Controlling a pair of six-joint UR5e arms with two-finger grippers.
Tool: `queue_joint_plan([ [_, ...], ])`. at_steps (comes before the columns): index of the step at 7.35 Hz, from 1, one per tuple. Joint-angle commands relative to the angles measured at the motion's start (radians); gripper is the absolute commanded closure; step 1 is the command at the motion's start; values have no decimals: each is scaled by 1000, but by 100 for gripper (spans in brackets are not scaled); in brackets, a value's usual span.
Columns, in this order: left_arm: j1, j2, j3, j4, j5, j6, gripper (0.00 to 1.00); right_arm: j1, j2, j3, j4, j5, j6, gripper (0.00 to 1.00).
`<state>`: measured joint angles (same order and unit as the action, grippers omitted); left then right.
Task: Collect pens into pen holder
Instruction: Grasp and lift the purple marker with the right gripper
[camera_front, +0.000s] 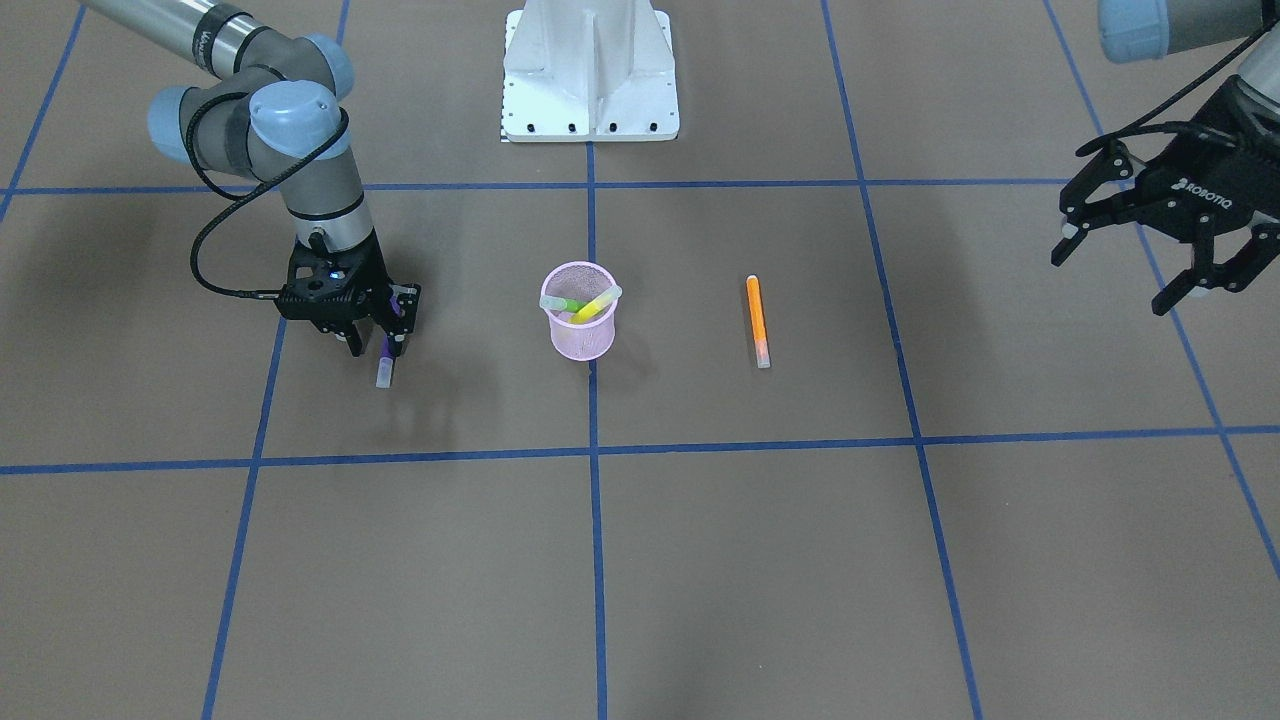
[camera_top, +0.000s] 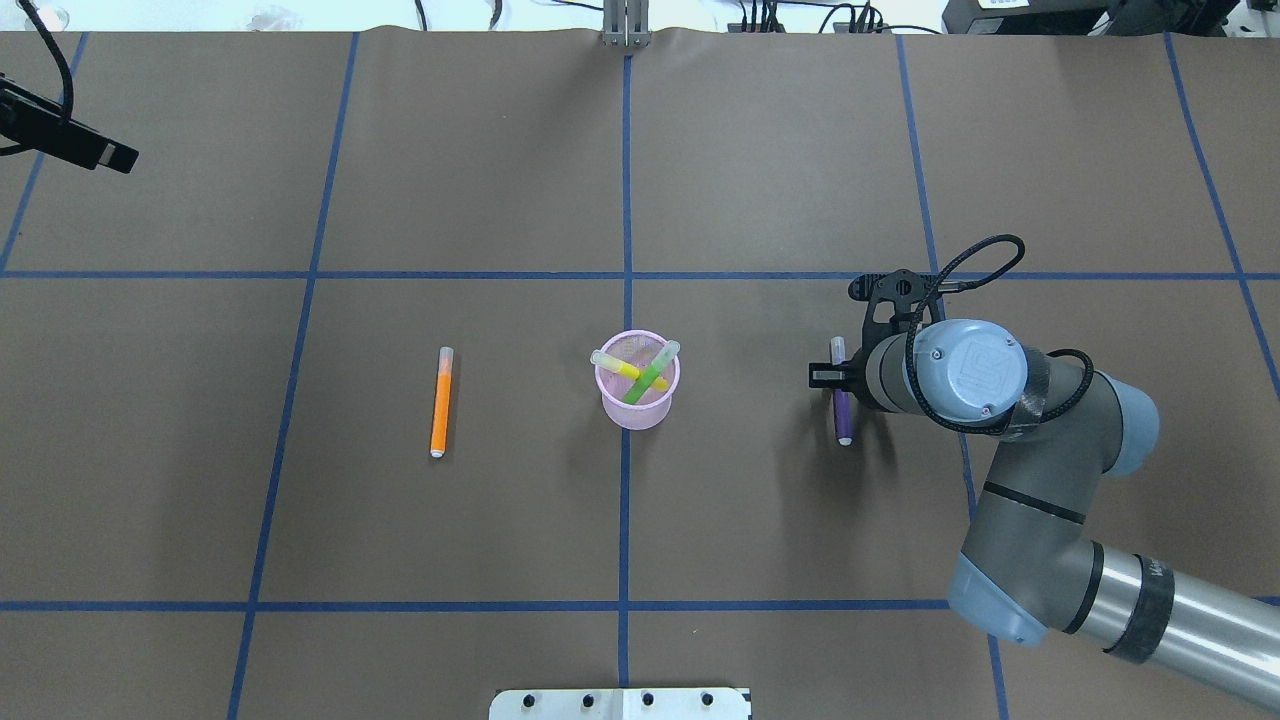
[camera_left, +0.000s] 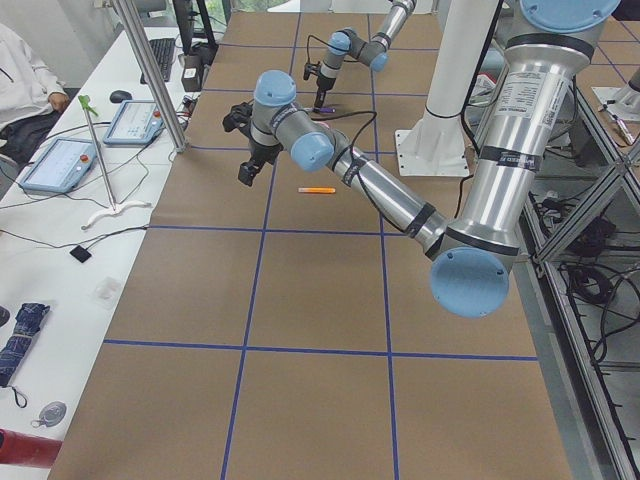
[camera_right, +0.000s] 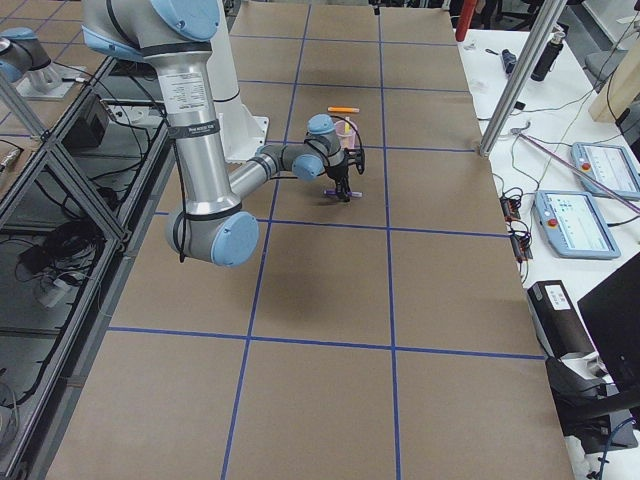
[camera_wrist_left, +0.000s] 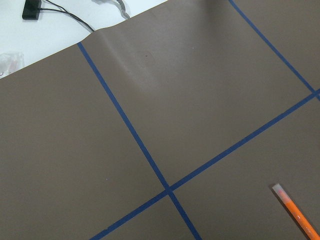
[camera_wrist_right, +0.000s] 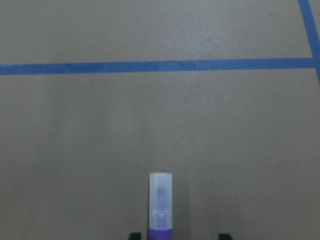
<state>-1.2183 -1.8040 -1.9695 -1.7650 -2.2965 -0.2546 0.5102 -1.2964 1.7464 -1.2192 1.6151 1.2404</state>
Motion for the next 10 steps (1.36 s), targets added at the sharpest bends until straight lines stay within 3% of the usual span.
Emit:
queue_joint_plan([
  [1, 0, 2, 0, -1, 2, 0, 0, -4, 0, -1, 0, 5, -10, 100],
  [3, 3, 18, 0, -4, 2, 0, 0, 7, 3, 15, 0, 5, -15, 100],
  [4, 5, 20, 1, -4, 0, 0, 0, 17, 38, 25, 0, -41, -12, 100],
  [7, 9, 20, 11, -4, 0, 0, 0, -21, 51, 195, 12, -393, 8, 100],
  [9, 11, 15, 15, -4, 0, -2, 0, -146, 135, 191, 4, -648, 155, 100],
  [10, 11, 12, 23, -5, 0, -2, 0, -177, 164, 186, 0, -713, 169, 100],
])
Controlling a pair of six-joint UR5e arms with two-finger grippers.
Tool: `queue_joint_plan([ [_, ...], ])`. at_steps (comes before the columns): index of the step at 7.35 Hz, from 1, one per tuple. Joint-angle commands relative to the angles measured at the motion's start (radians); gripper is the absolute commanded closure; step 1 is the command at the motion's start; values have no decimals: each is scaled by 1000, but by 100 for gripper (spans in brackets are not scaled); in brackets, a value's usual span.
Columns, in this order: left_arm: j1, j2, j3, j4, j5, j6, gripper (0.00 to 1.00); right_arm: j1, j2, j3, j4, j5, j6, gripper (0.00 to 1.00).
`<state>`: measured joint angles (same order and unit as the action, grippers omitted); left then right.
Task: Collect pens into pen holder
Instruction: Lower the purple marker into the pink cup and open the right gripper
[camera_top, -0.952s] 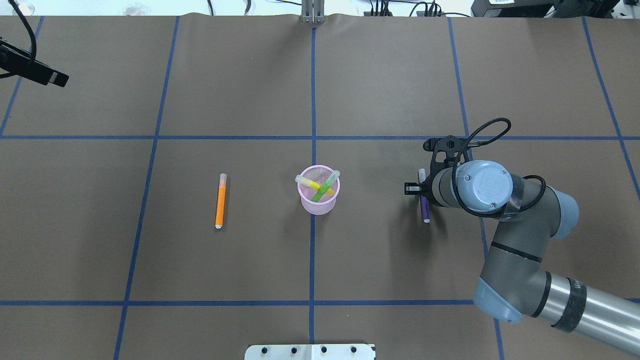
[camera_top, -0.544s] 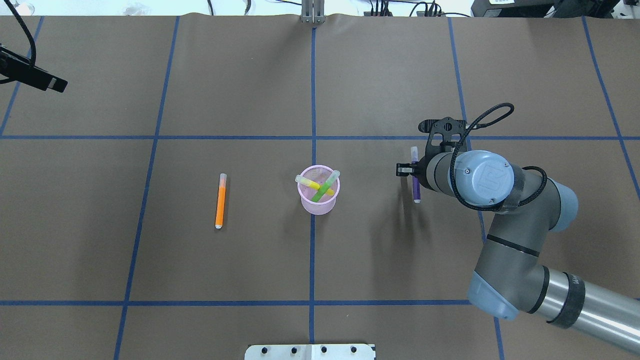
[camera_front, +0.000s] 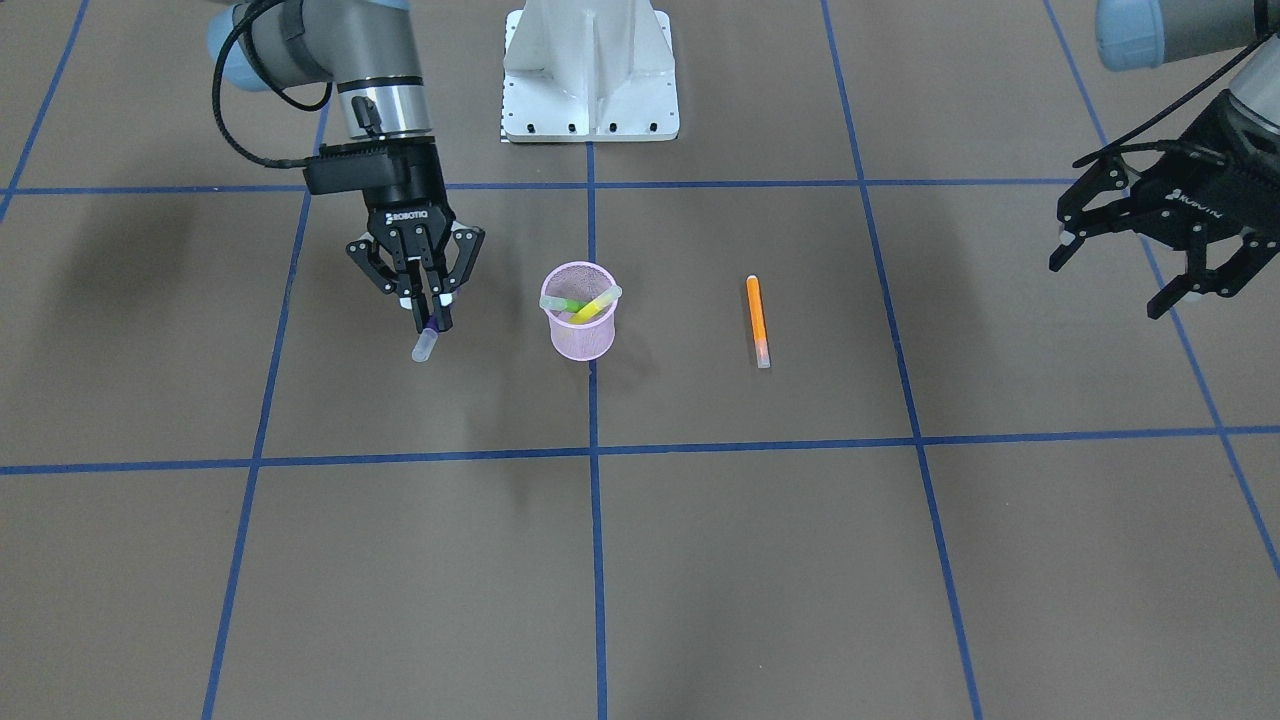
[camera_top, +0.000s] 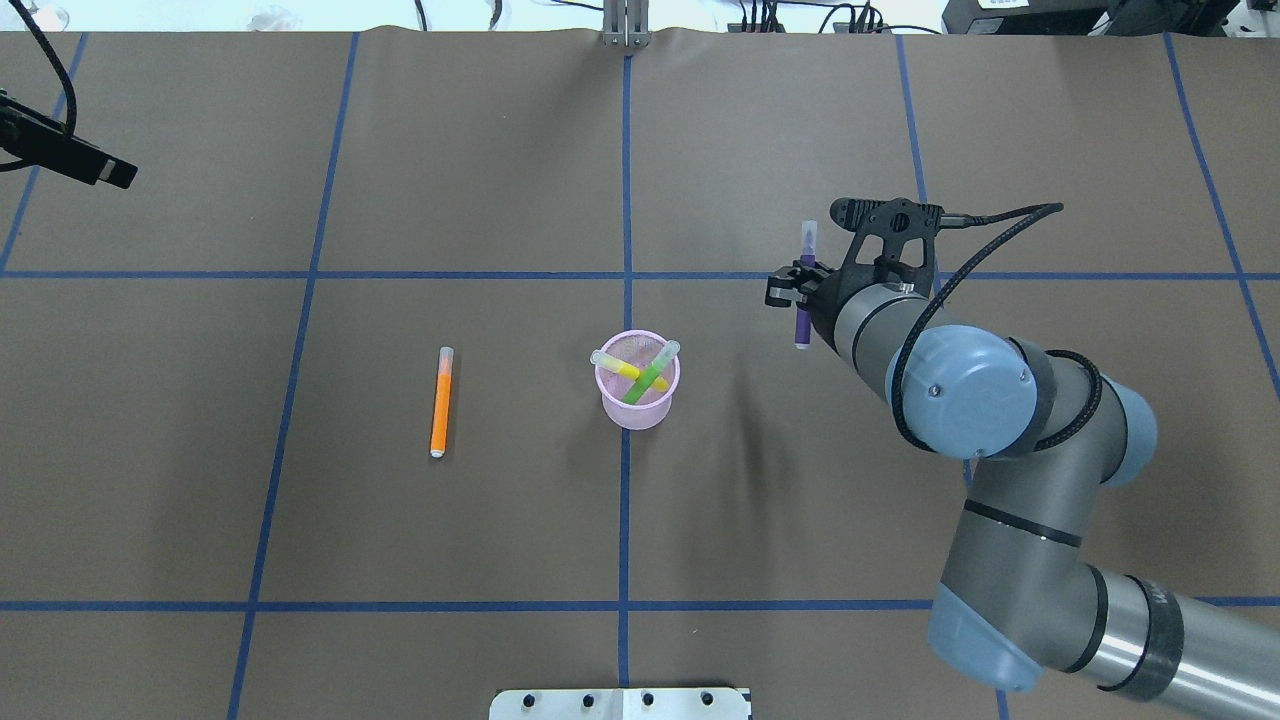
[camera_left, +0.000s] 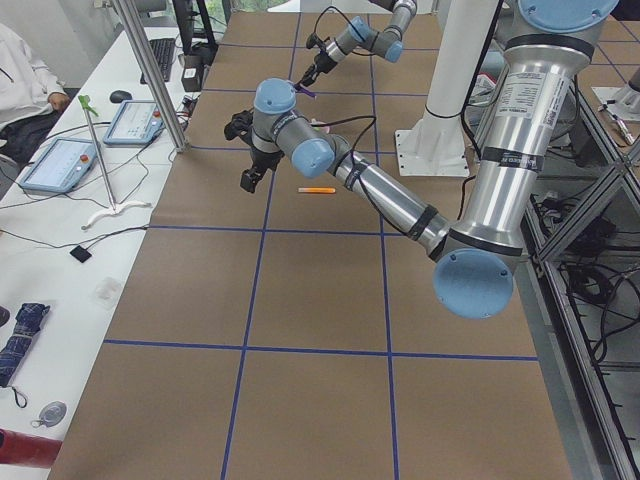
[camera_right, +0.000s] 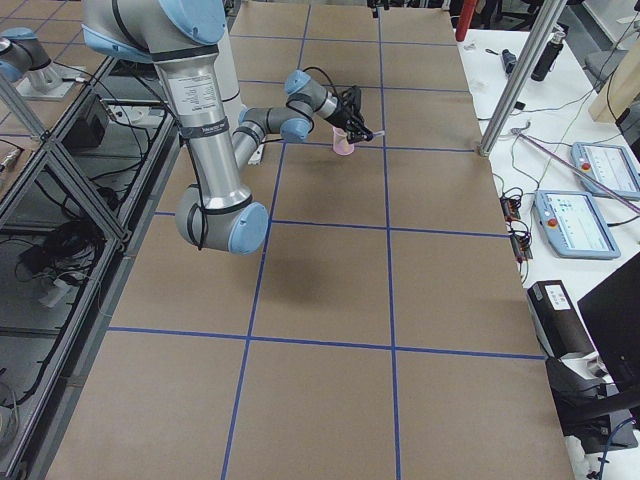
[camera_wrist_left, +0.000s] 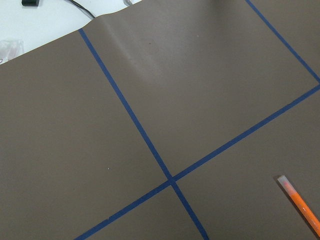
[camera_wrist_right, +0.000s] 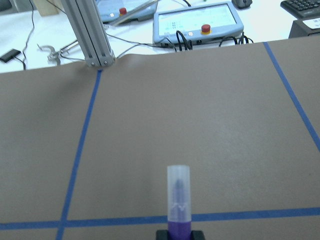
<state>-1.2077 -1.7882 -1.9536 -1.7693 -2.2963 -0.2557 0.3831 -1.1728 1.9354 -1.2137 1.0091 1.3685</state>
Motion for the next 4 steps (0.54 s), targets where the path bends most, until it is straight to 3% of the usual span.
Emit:
queue_joint_plan([
  [1, 0, -6, 13, -2, 0, 0, 0, -93, 83, -42, -7, -198, 78, 100],
  [4, 0, -7, 24, -4, -2, 0, 0, -153, 212, -210, -9, -323, 80, 100],
])
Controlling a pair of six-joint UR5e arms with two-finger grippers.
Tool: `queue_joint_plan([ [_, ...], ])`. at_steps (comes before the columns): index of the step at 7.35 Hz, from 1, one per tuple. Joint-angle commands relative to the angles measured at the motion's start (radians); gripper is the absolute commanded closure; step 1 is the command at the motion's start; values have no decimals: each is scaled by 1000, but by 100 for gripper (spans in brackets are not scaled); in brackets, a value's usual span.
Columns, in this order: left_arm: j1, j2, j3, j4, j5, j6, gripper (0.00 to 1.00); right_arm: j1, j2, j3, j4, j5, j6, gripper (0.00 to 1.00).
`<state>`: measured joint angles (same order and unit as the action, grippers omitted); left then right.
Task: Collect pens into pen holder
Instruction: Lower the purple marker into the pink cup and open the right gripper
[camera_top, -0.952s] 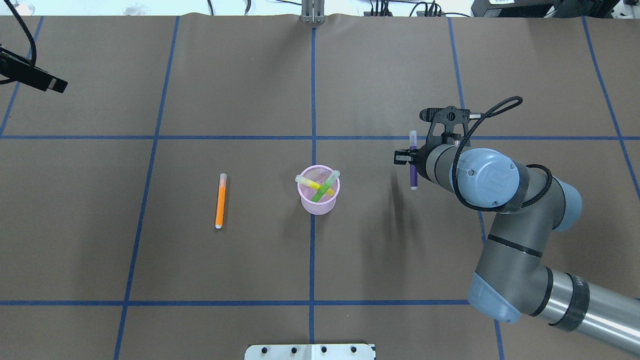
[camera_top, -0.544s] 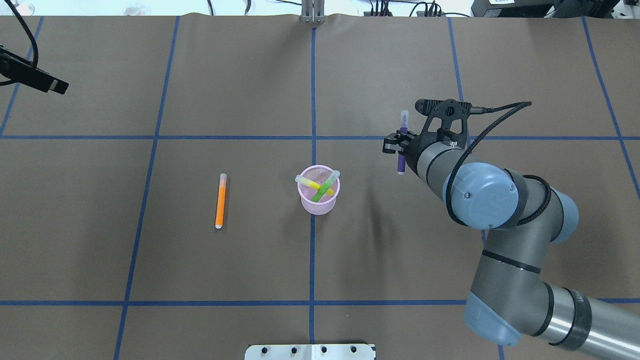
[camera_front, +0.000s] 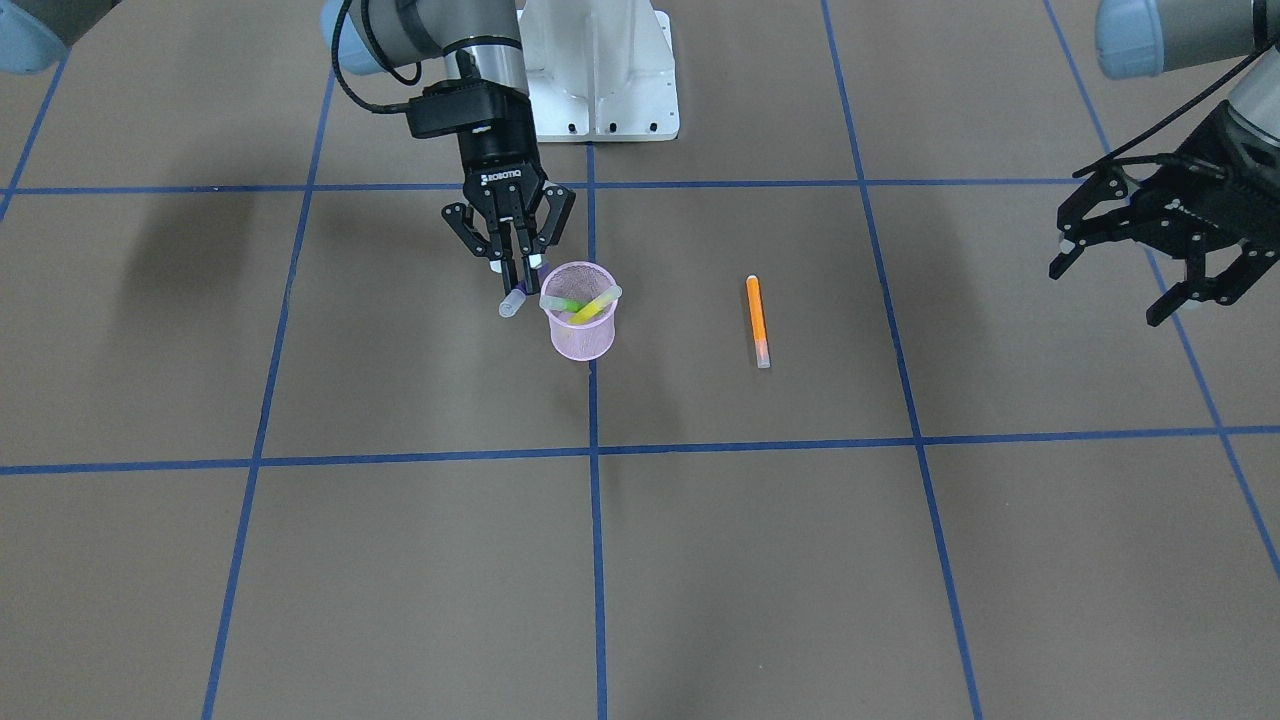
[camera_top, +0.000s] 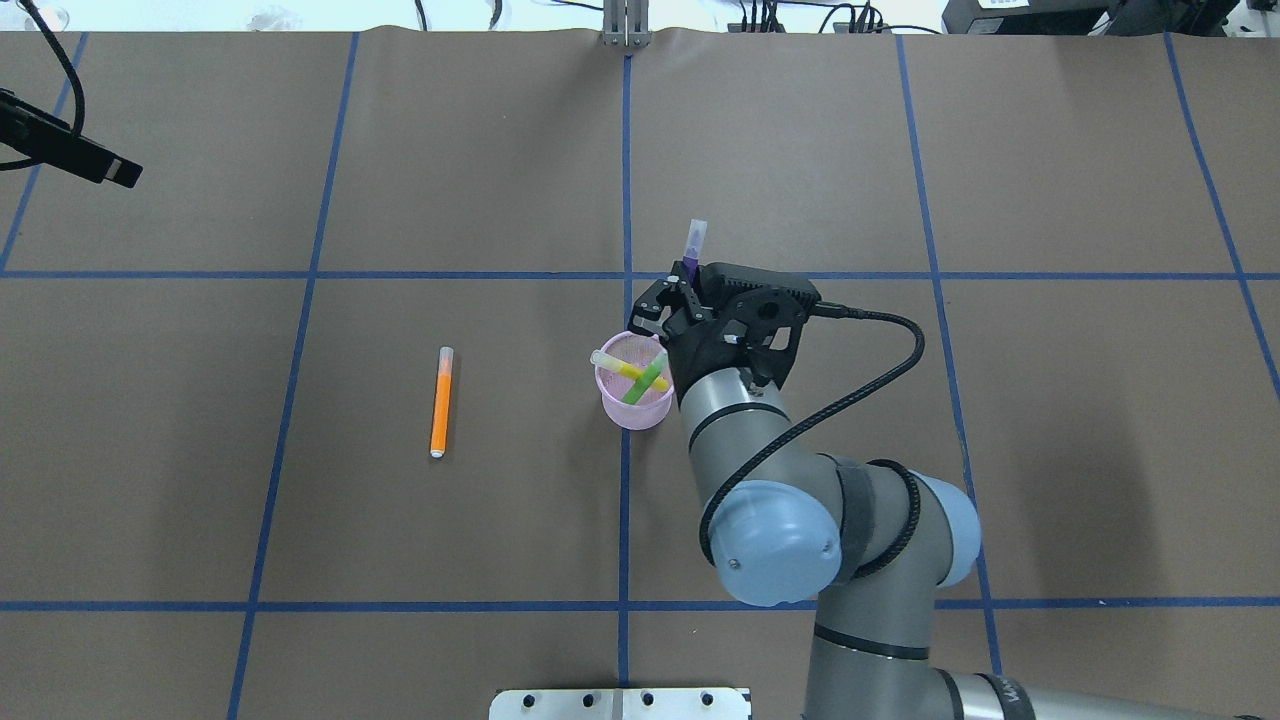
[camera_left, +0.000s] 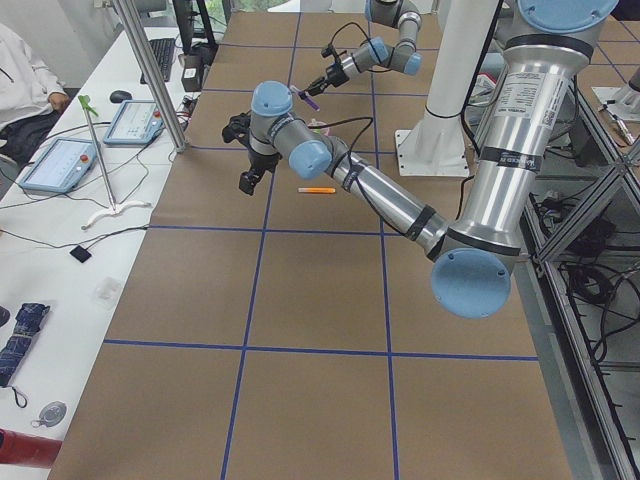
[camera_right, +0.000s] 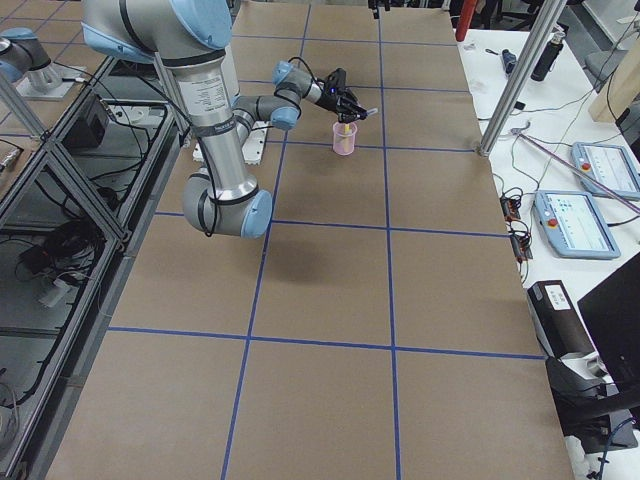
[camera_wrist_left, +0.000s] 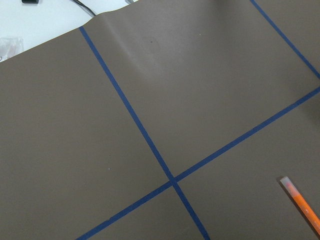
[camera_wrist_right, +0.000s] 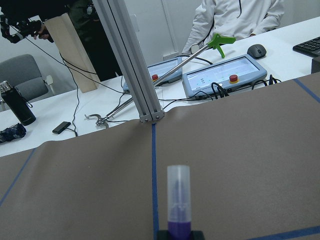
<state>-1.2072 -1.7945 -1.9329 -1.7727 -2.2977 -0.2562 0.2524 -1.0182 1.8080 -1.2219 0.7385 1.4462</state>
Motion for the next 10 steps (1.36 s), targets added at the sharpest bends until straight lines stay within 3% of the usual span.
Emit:
queue_joint_plan([
  [1, 0, 0, 8, -1, 0, 0, 0, -22, 88, -142, -1, -56, 2, 100],
  [2, 0, 0, 9, -1, 0, 0, 0, -31, 92, -169, -1, -73, 2, 100],
  [5, 0, 0, 9, -1, 0, 0, 0, -48, 78, -167, -37, -77, -13, 11],
  [6, 0, 0, 9, -1, 0, 0, 0, -48, 76, -161, -39, -77, -15, 5],
  [8, 0, 0, 8, -1, 0, -2, 0, -47, 78, -116, -44, -59, -26, 1],
  [9, 8, -2, 8, -1, 0, -2, 0, -21, 78, -52, -44, 40, -62, 1],
  [10, 43, 0, 8, -1, 0, -2, 0, 46, 79, -8, -129, 196, -64, 1],
])
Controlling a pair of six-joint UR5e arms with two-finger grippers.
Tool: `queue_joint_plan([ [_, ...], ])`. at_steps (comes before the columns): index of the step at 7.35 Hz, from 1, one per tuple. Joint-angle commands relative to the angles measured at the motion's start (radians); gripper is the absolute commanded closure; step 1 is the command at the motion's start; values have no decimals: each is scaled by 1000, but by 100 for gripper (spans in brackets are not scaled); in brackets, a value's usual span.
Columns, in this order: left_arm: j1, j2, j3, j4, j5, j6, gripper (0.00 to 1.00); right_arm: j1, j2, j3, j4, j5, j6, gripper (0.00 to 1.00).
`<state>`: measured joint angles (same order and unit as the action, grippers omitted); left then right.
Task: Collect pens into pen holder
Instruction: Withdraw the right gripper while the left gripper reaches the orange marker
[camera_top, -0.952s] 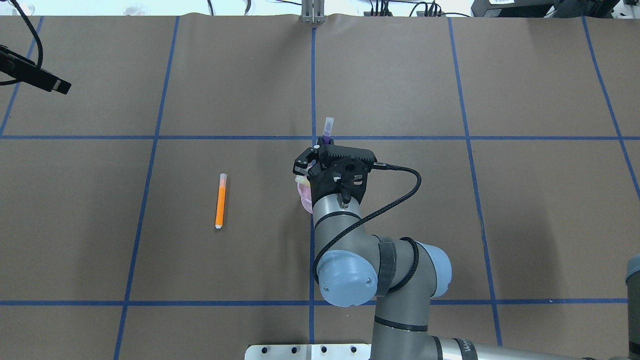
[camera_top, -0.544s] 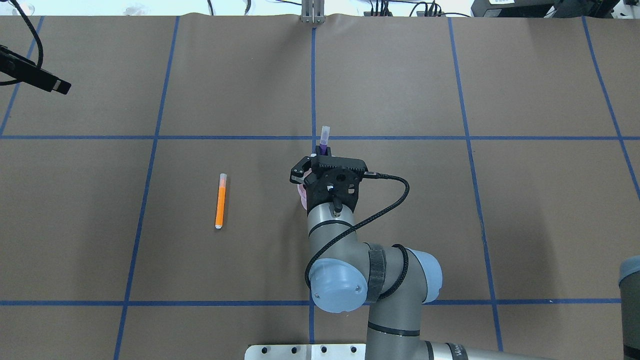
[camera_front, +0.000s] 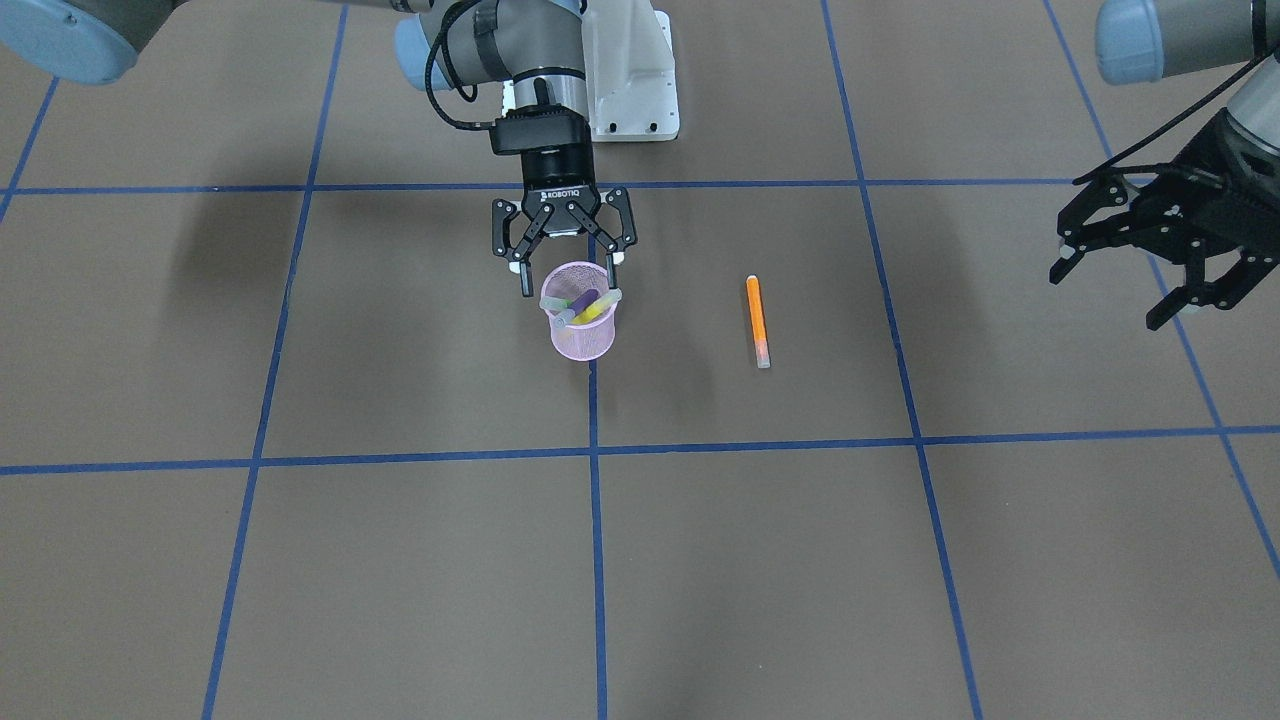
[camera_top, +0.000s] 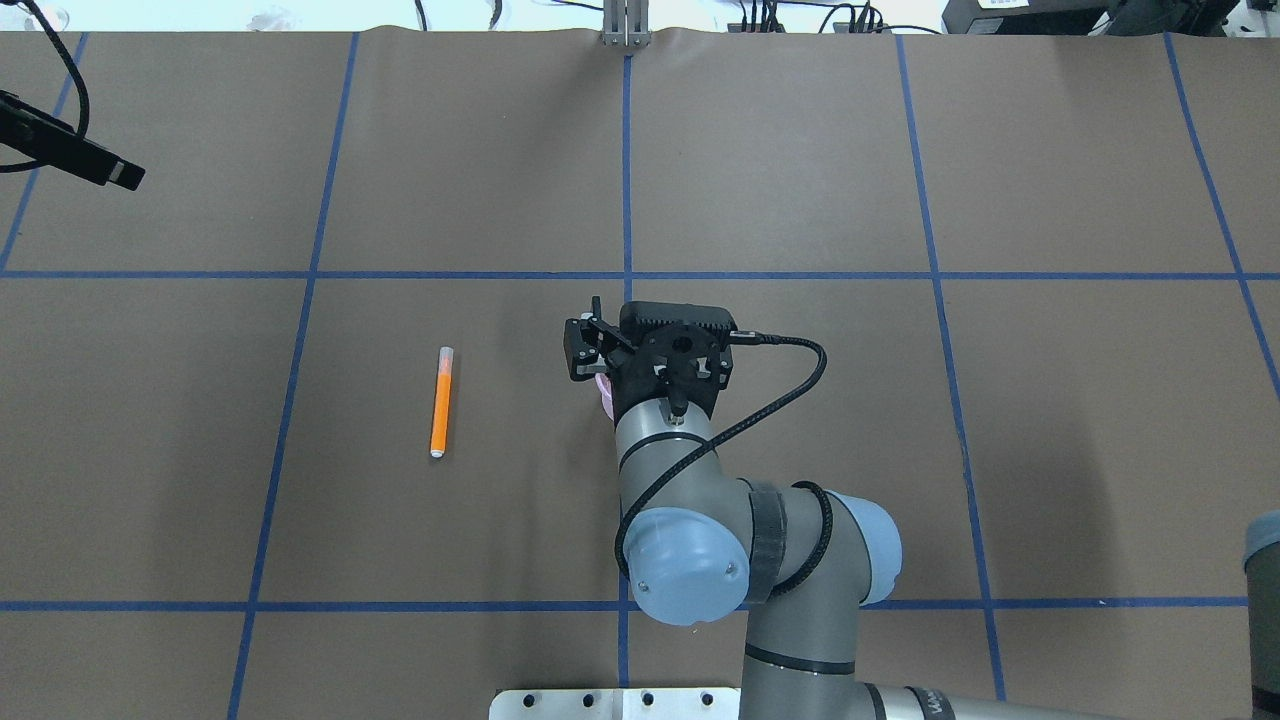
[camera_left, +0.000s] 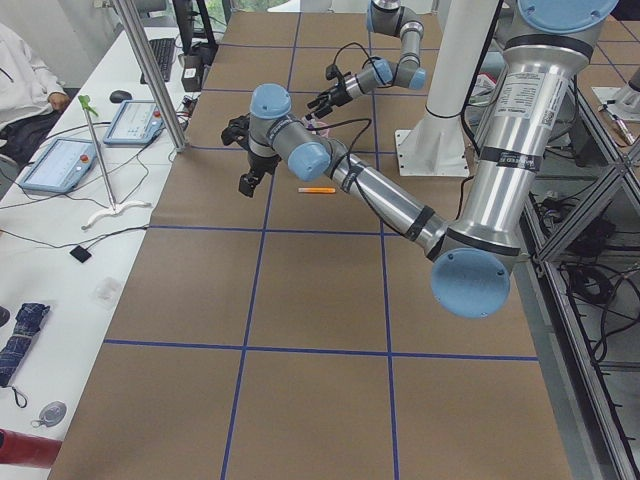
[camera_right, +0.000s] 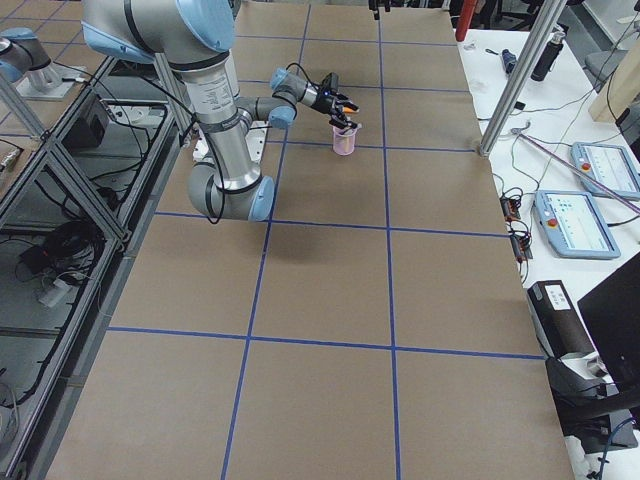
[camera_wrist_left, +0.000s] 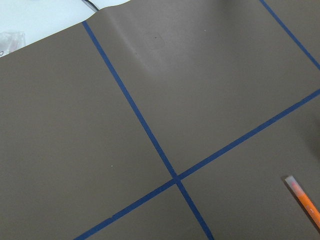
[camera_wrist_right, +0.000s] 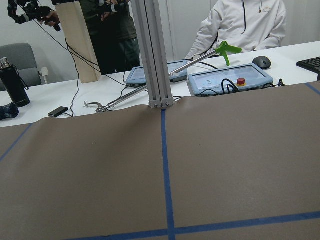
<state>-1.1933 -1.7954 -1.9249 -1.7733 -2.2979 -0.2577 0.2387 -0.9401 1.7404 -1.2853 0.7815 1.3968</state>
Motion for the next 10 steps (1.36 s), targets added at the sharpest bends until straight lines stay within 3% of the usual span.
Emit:
queue_joint_plan([
  [1, 67, -1, 6, 0, 0, -59, 0, 144, 3, 92, -166, 327, -16, 1],
  [2, 119, -7, 7, -14, 3, -172, 0, 234, 4, 103, -201, 514, -37, 1],
  [3, 177, -19, 7, -34, 64, -281, 0, 331, 1, 102, -209, 694, -83, 1],
  [4, 273, -47, 7, -34, 181, -419, 0, 434, -2, 96, -232, 867, -135, 1],
  [5, 370, -82, 14, -32, 286, -580, 0, 527, 0, 96, -306, 1004, -222, 1],
  [7, 495, -152, 98, -29, 400, -716, 0, 708, -49, 96, -330, 1248, -442, 1],
  [8, 538, -185, 140, -34, 438, -751, 0, 764, -78, 96, -330, 1310, -534, 0],
  [10, 599, -229, 199, -34, 442, -807, 1, 788, -104, 97, -328, 1326, -585, 0],
])
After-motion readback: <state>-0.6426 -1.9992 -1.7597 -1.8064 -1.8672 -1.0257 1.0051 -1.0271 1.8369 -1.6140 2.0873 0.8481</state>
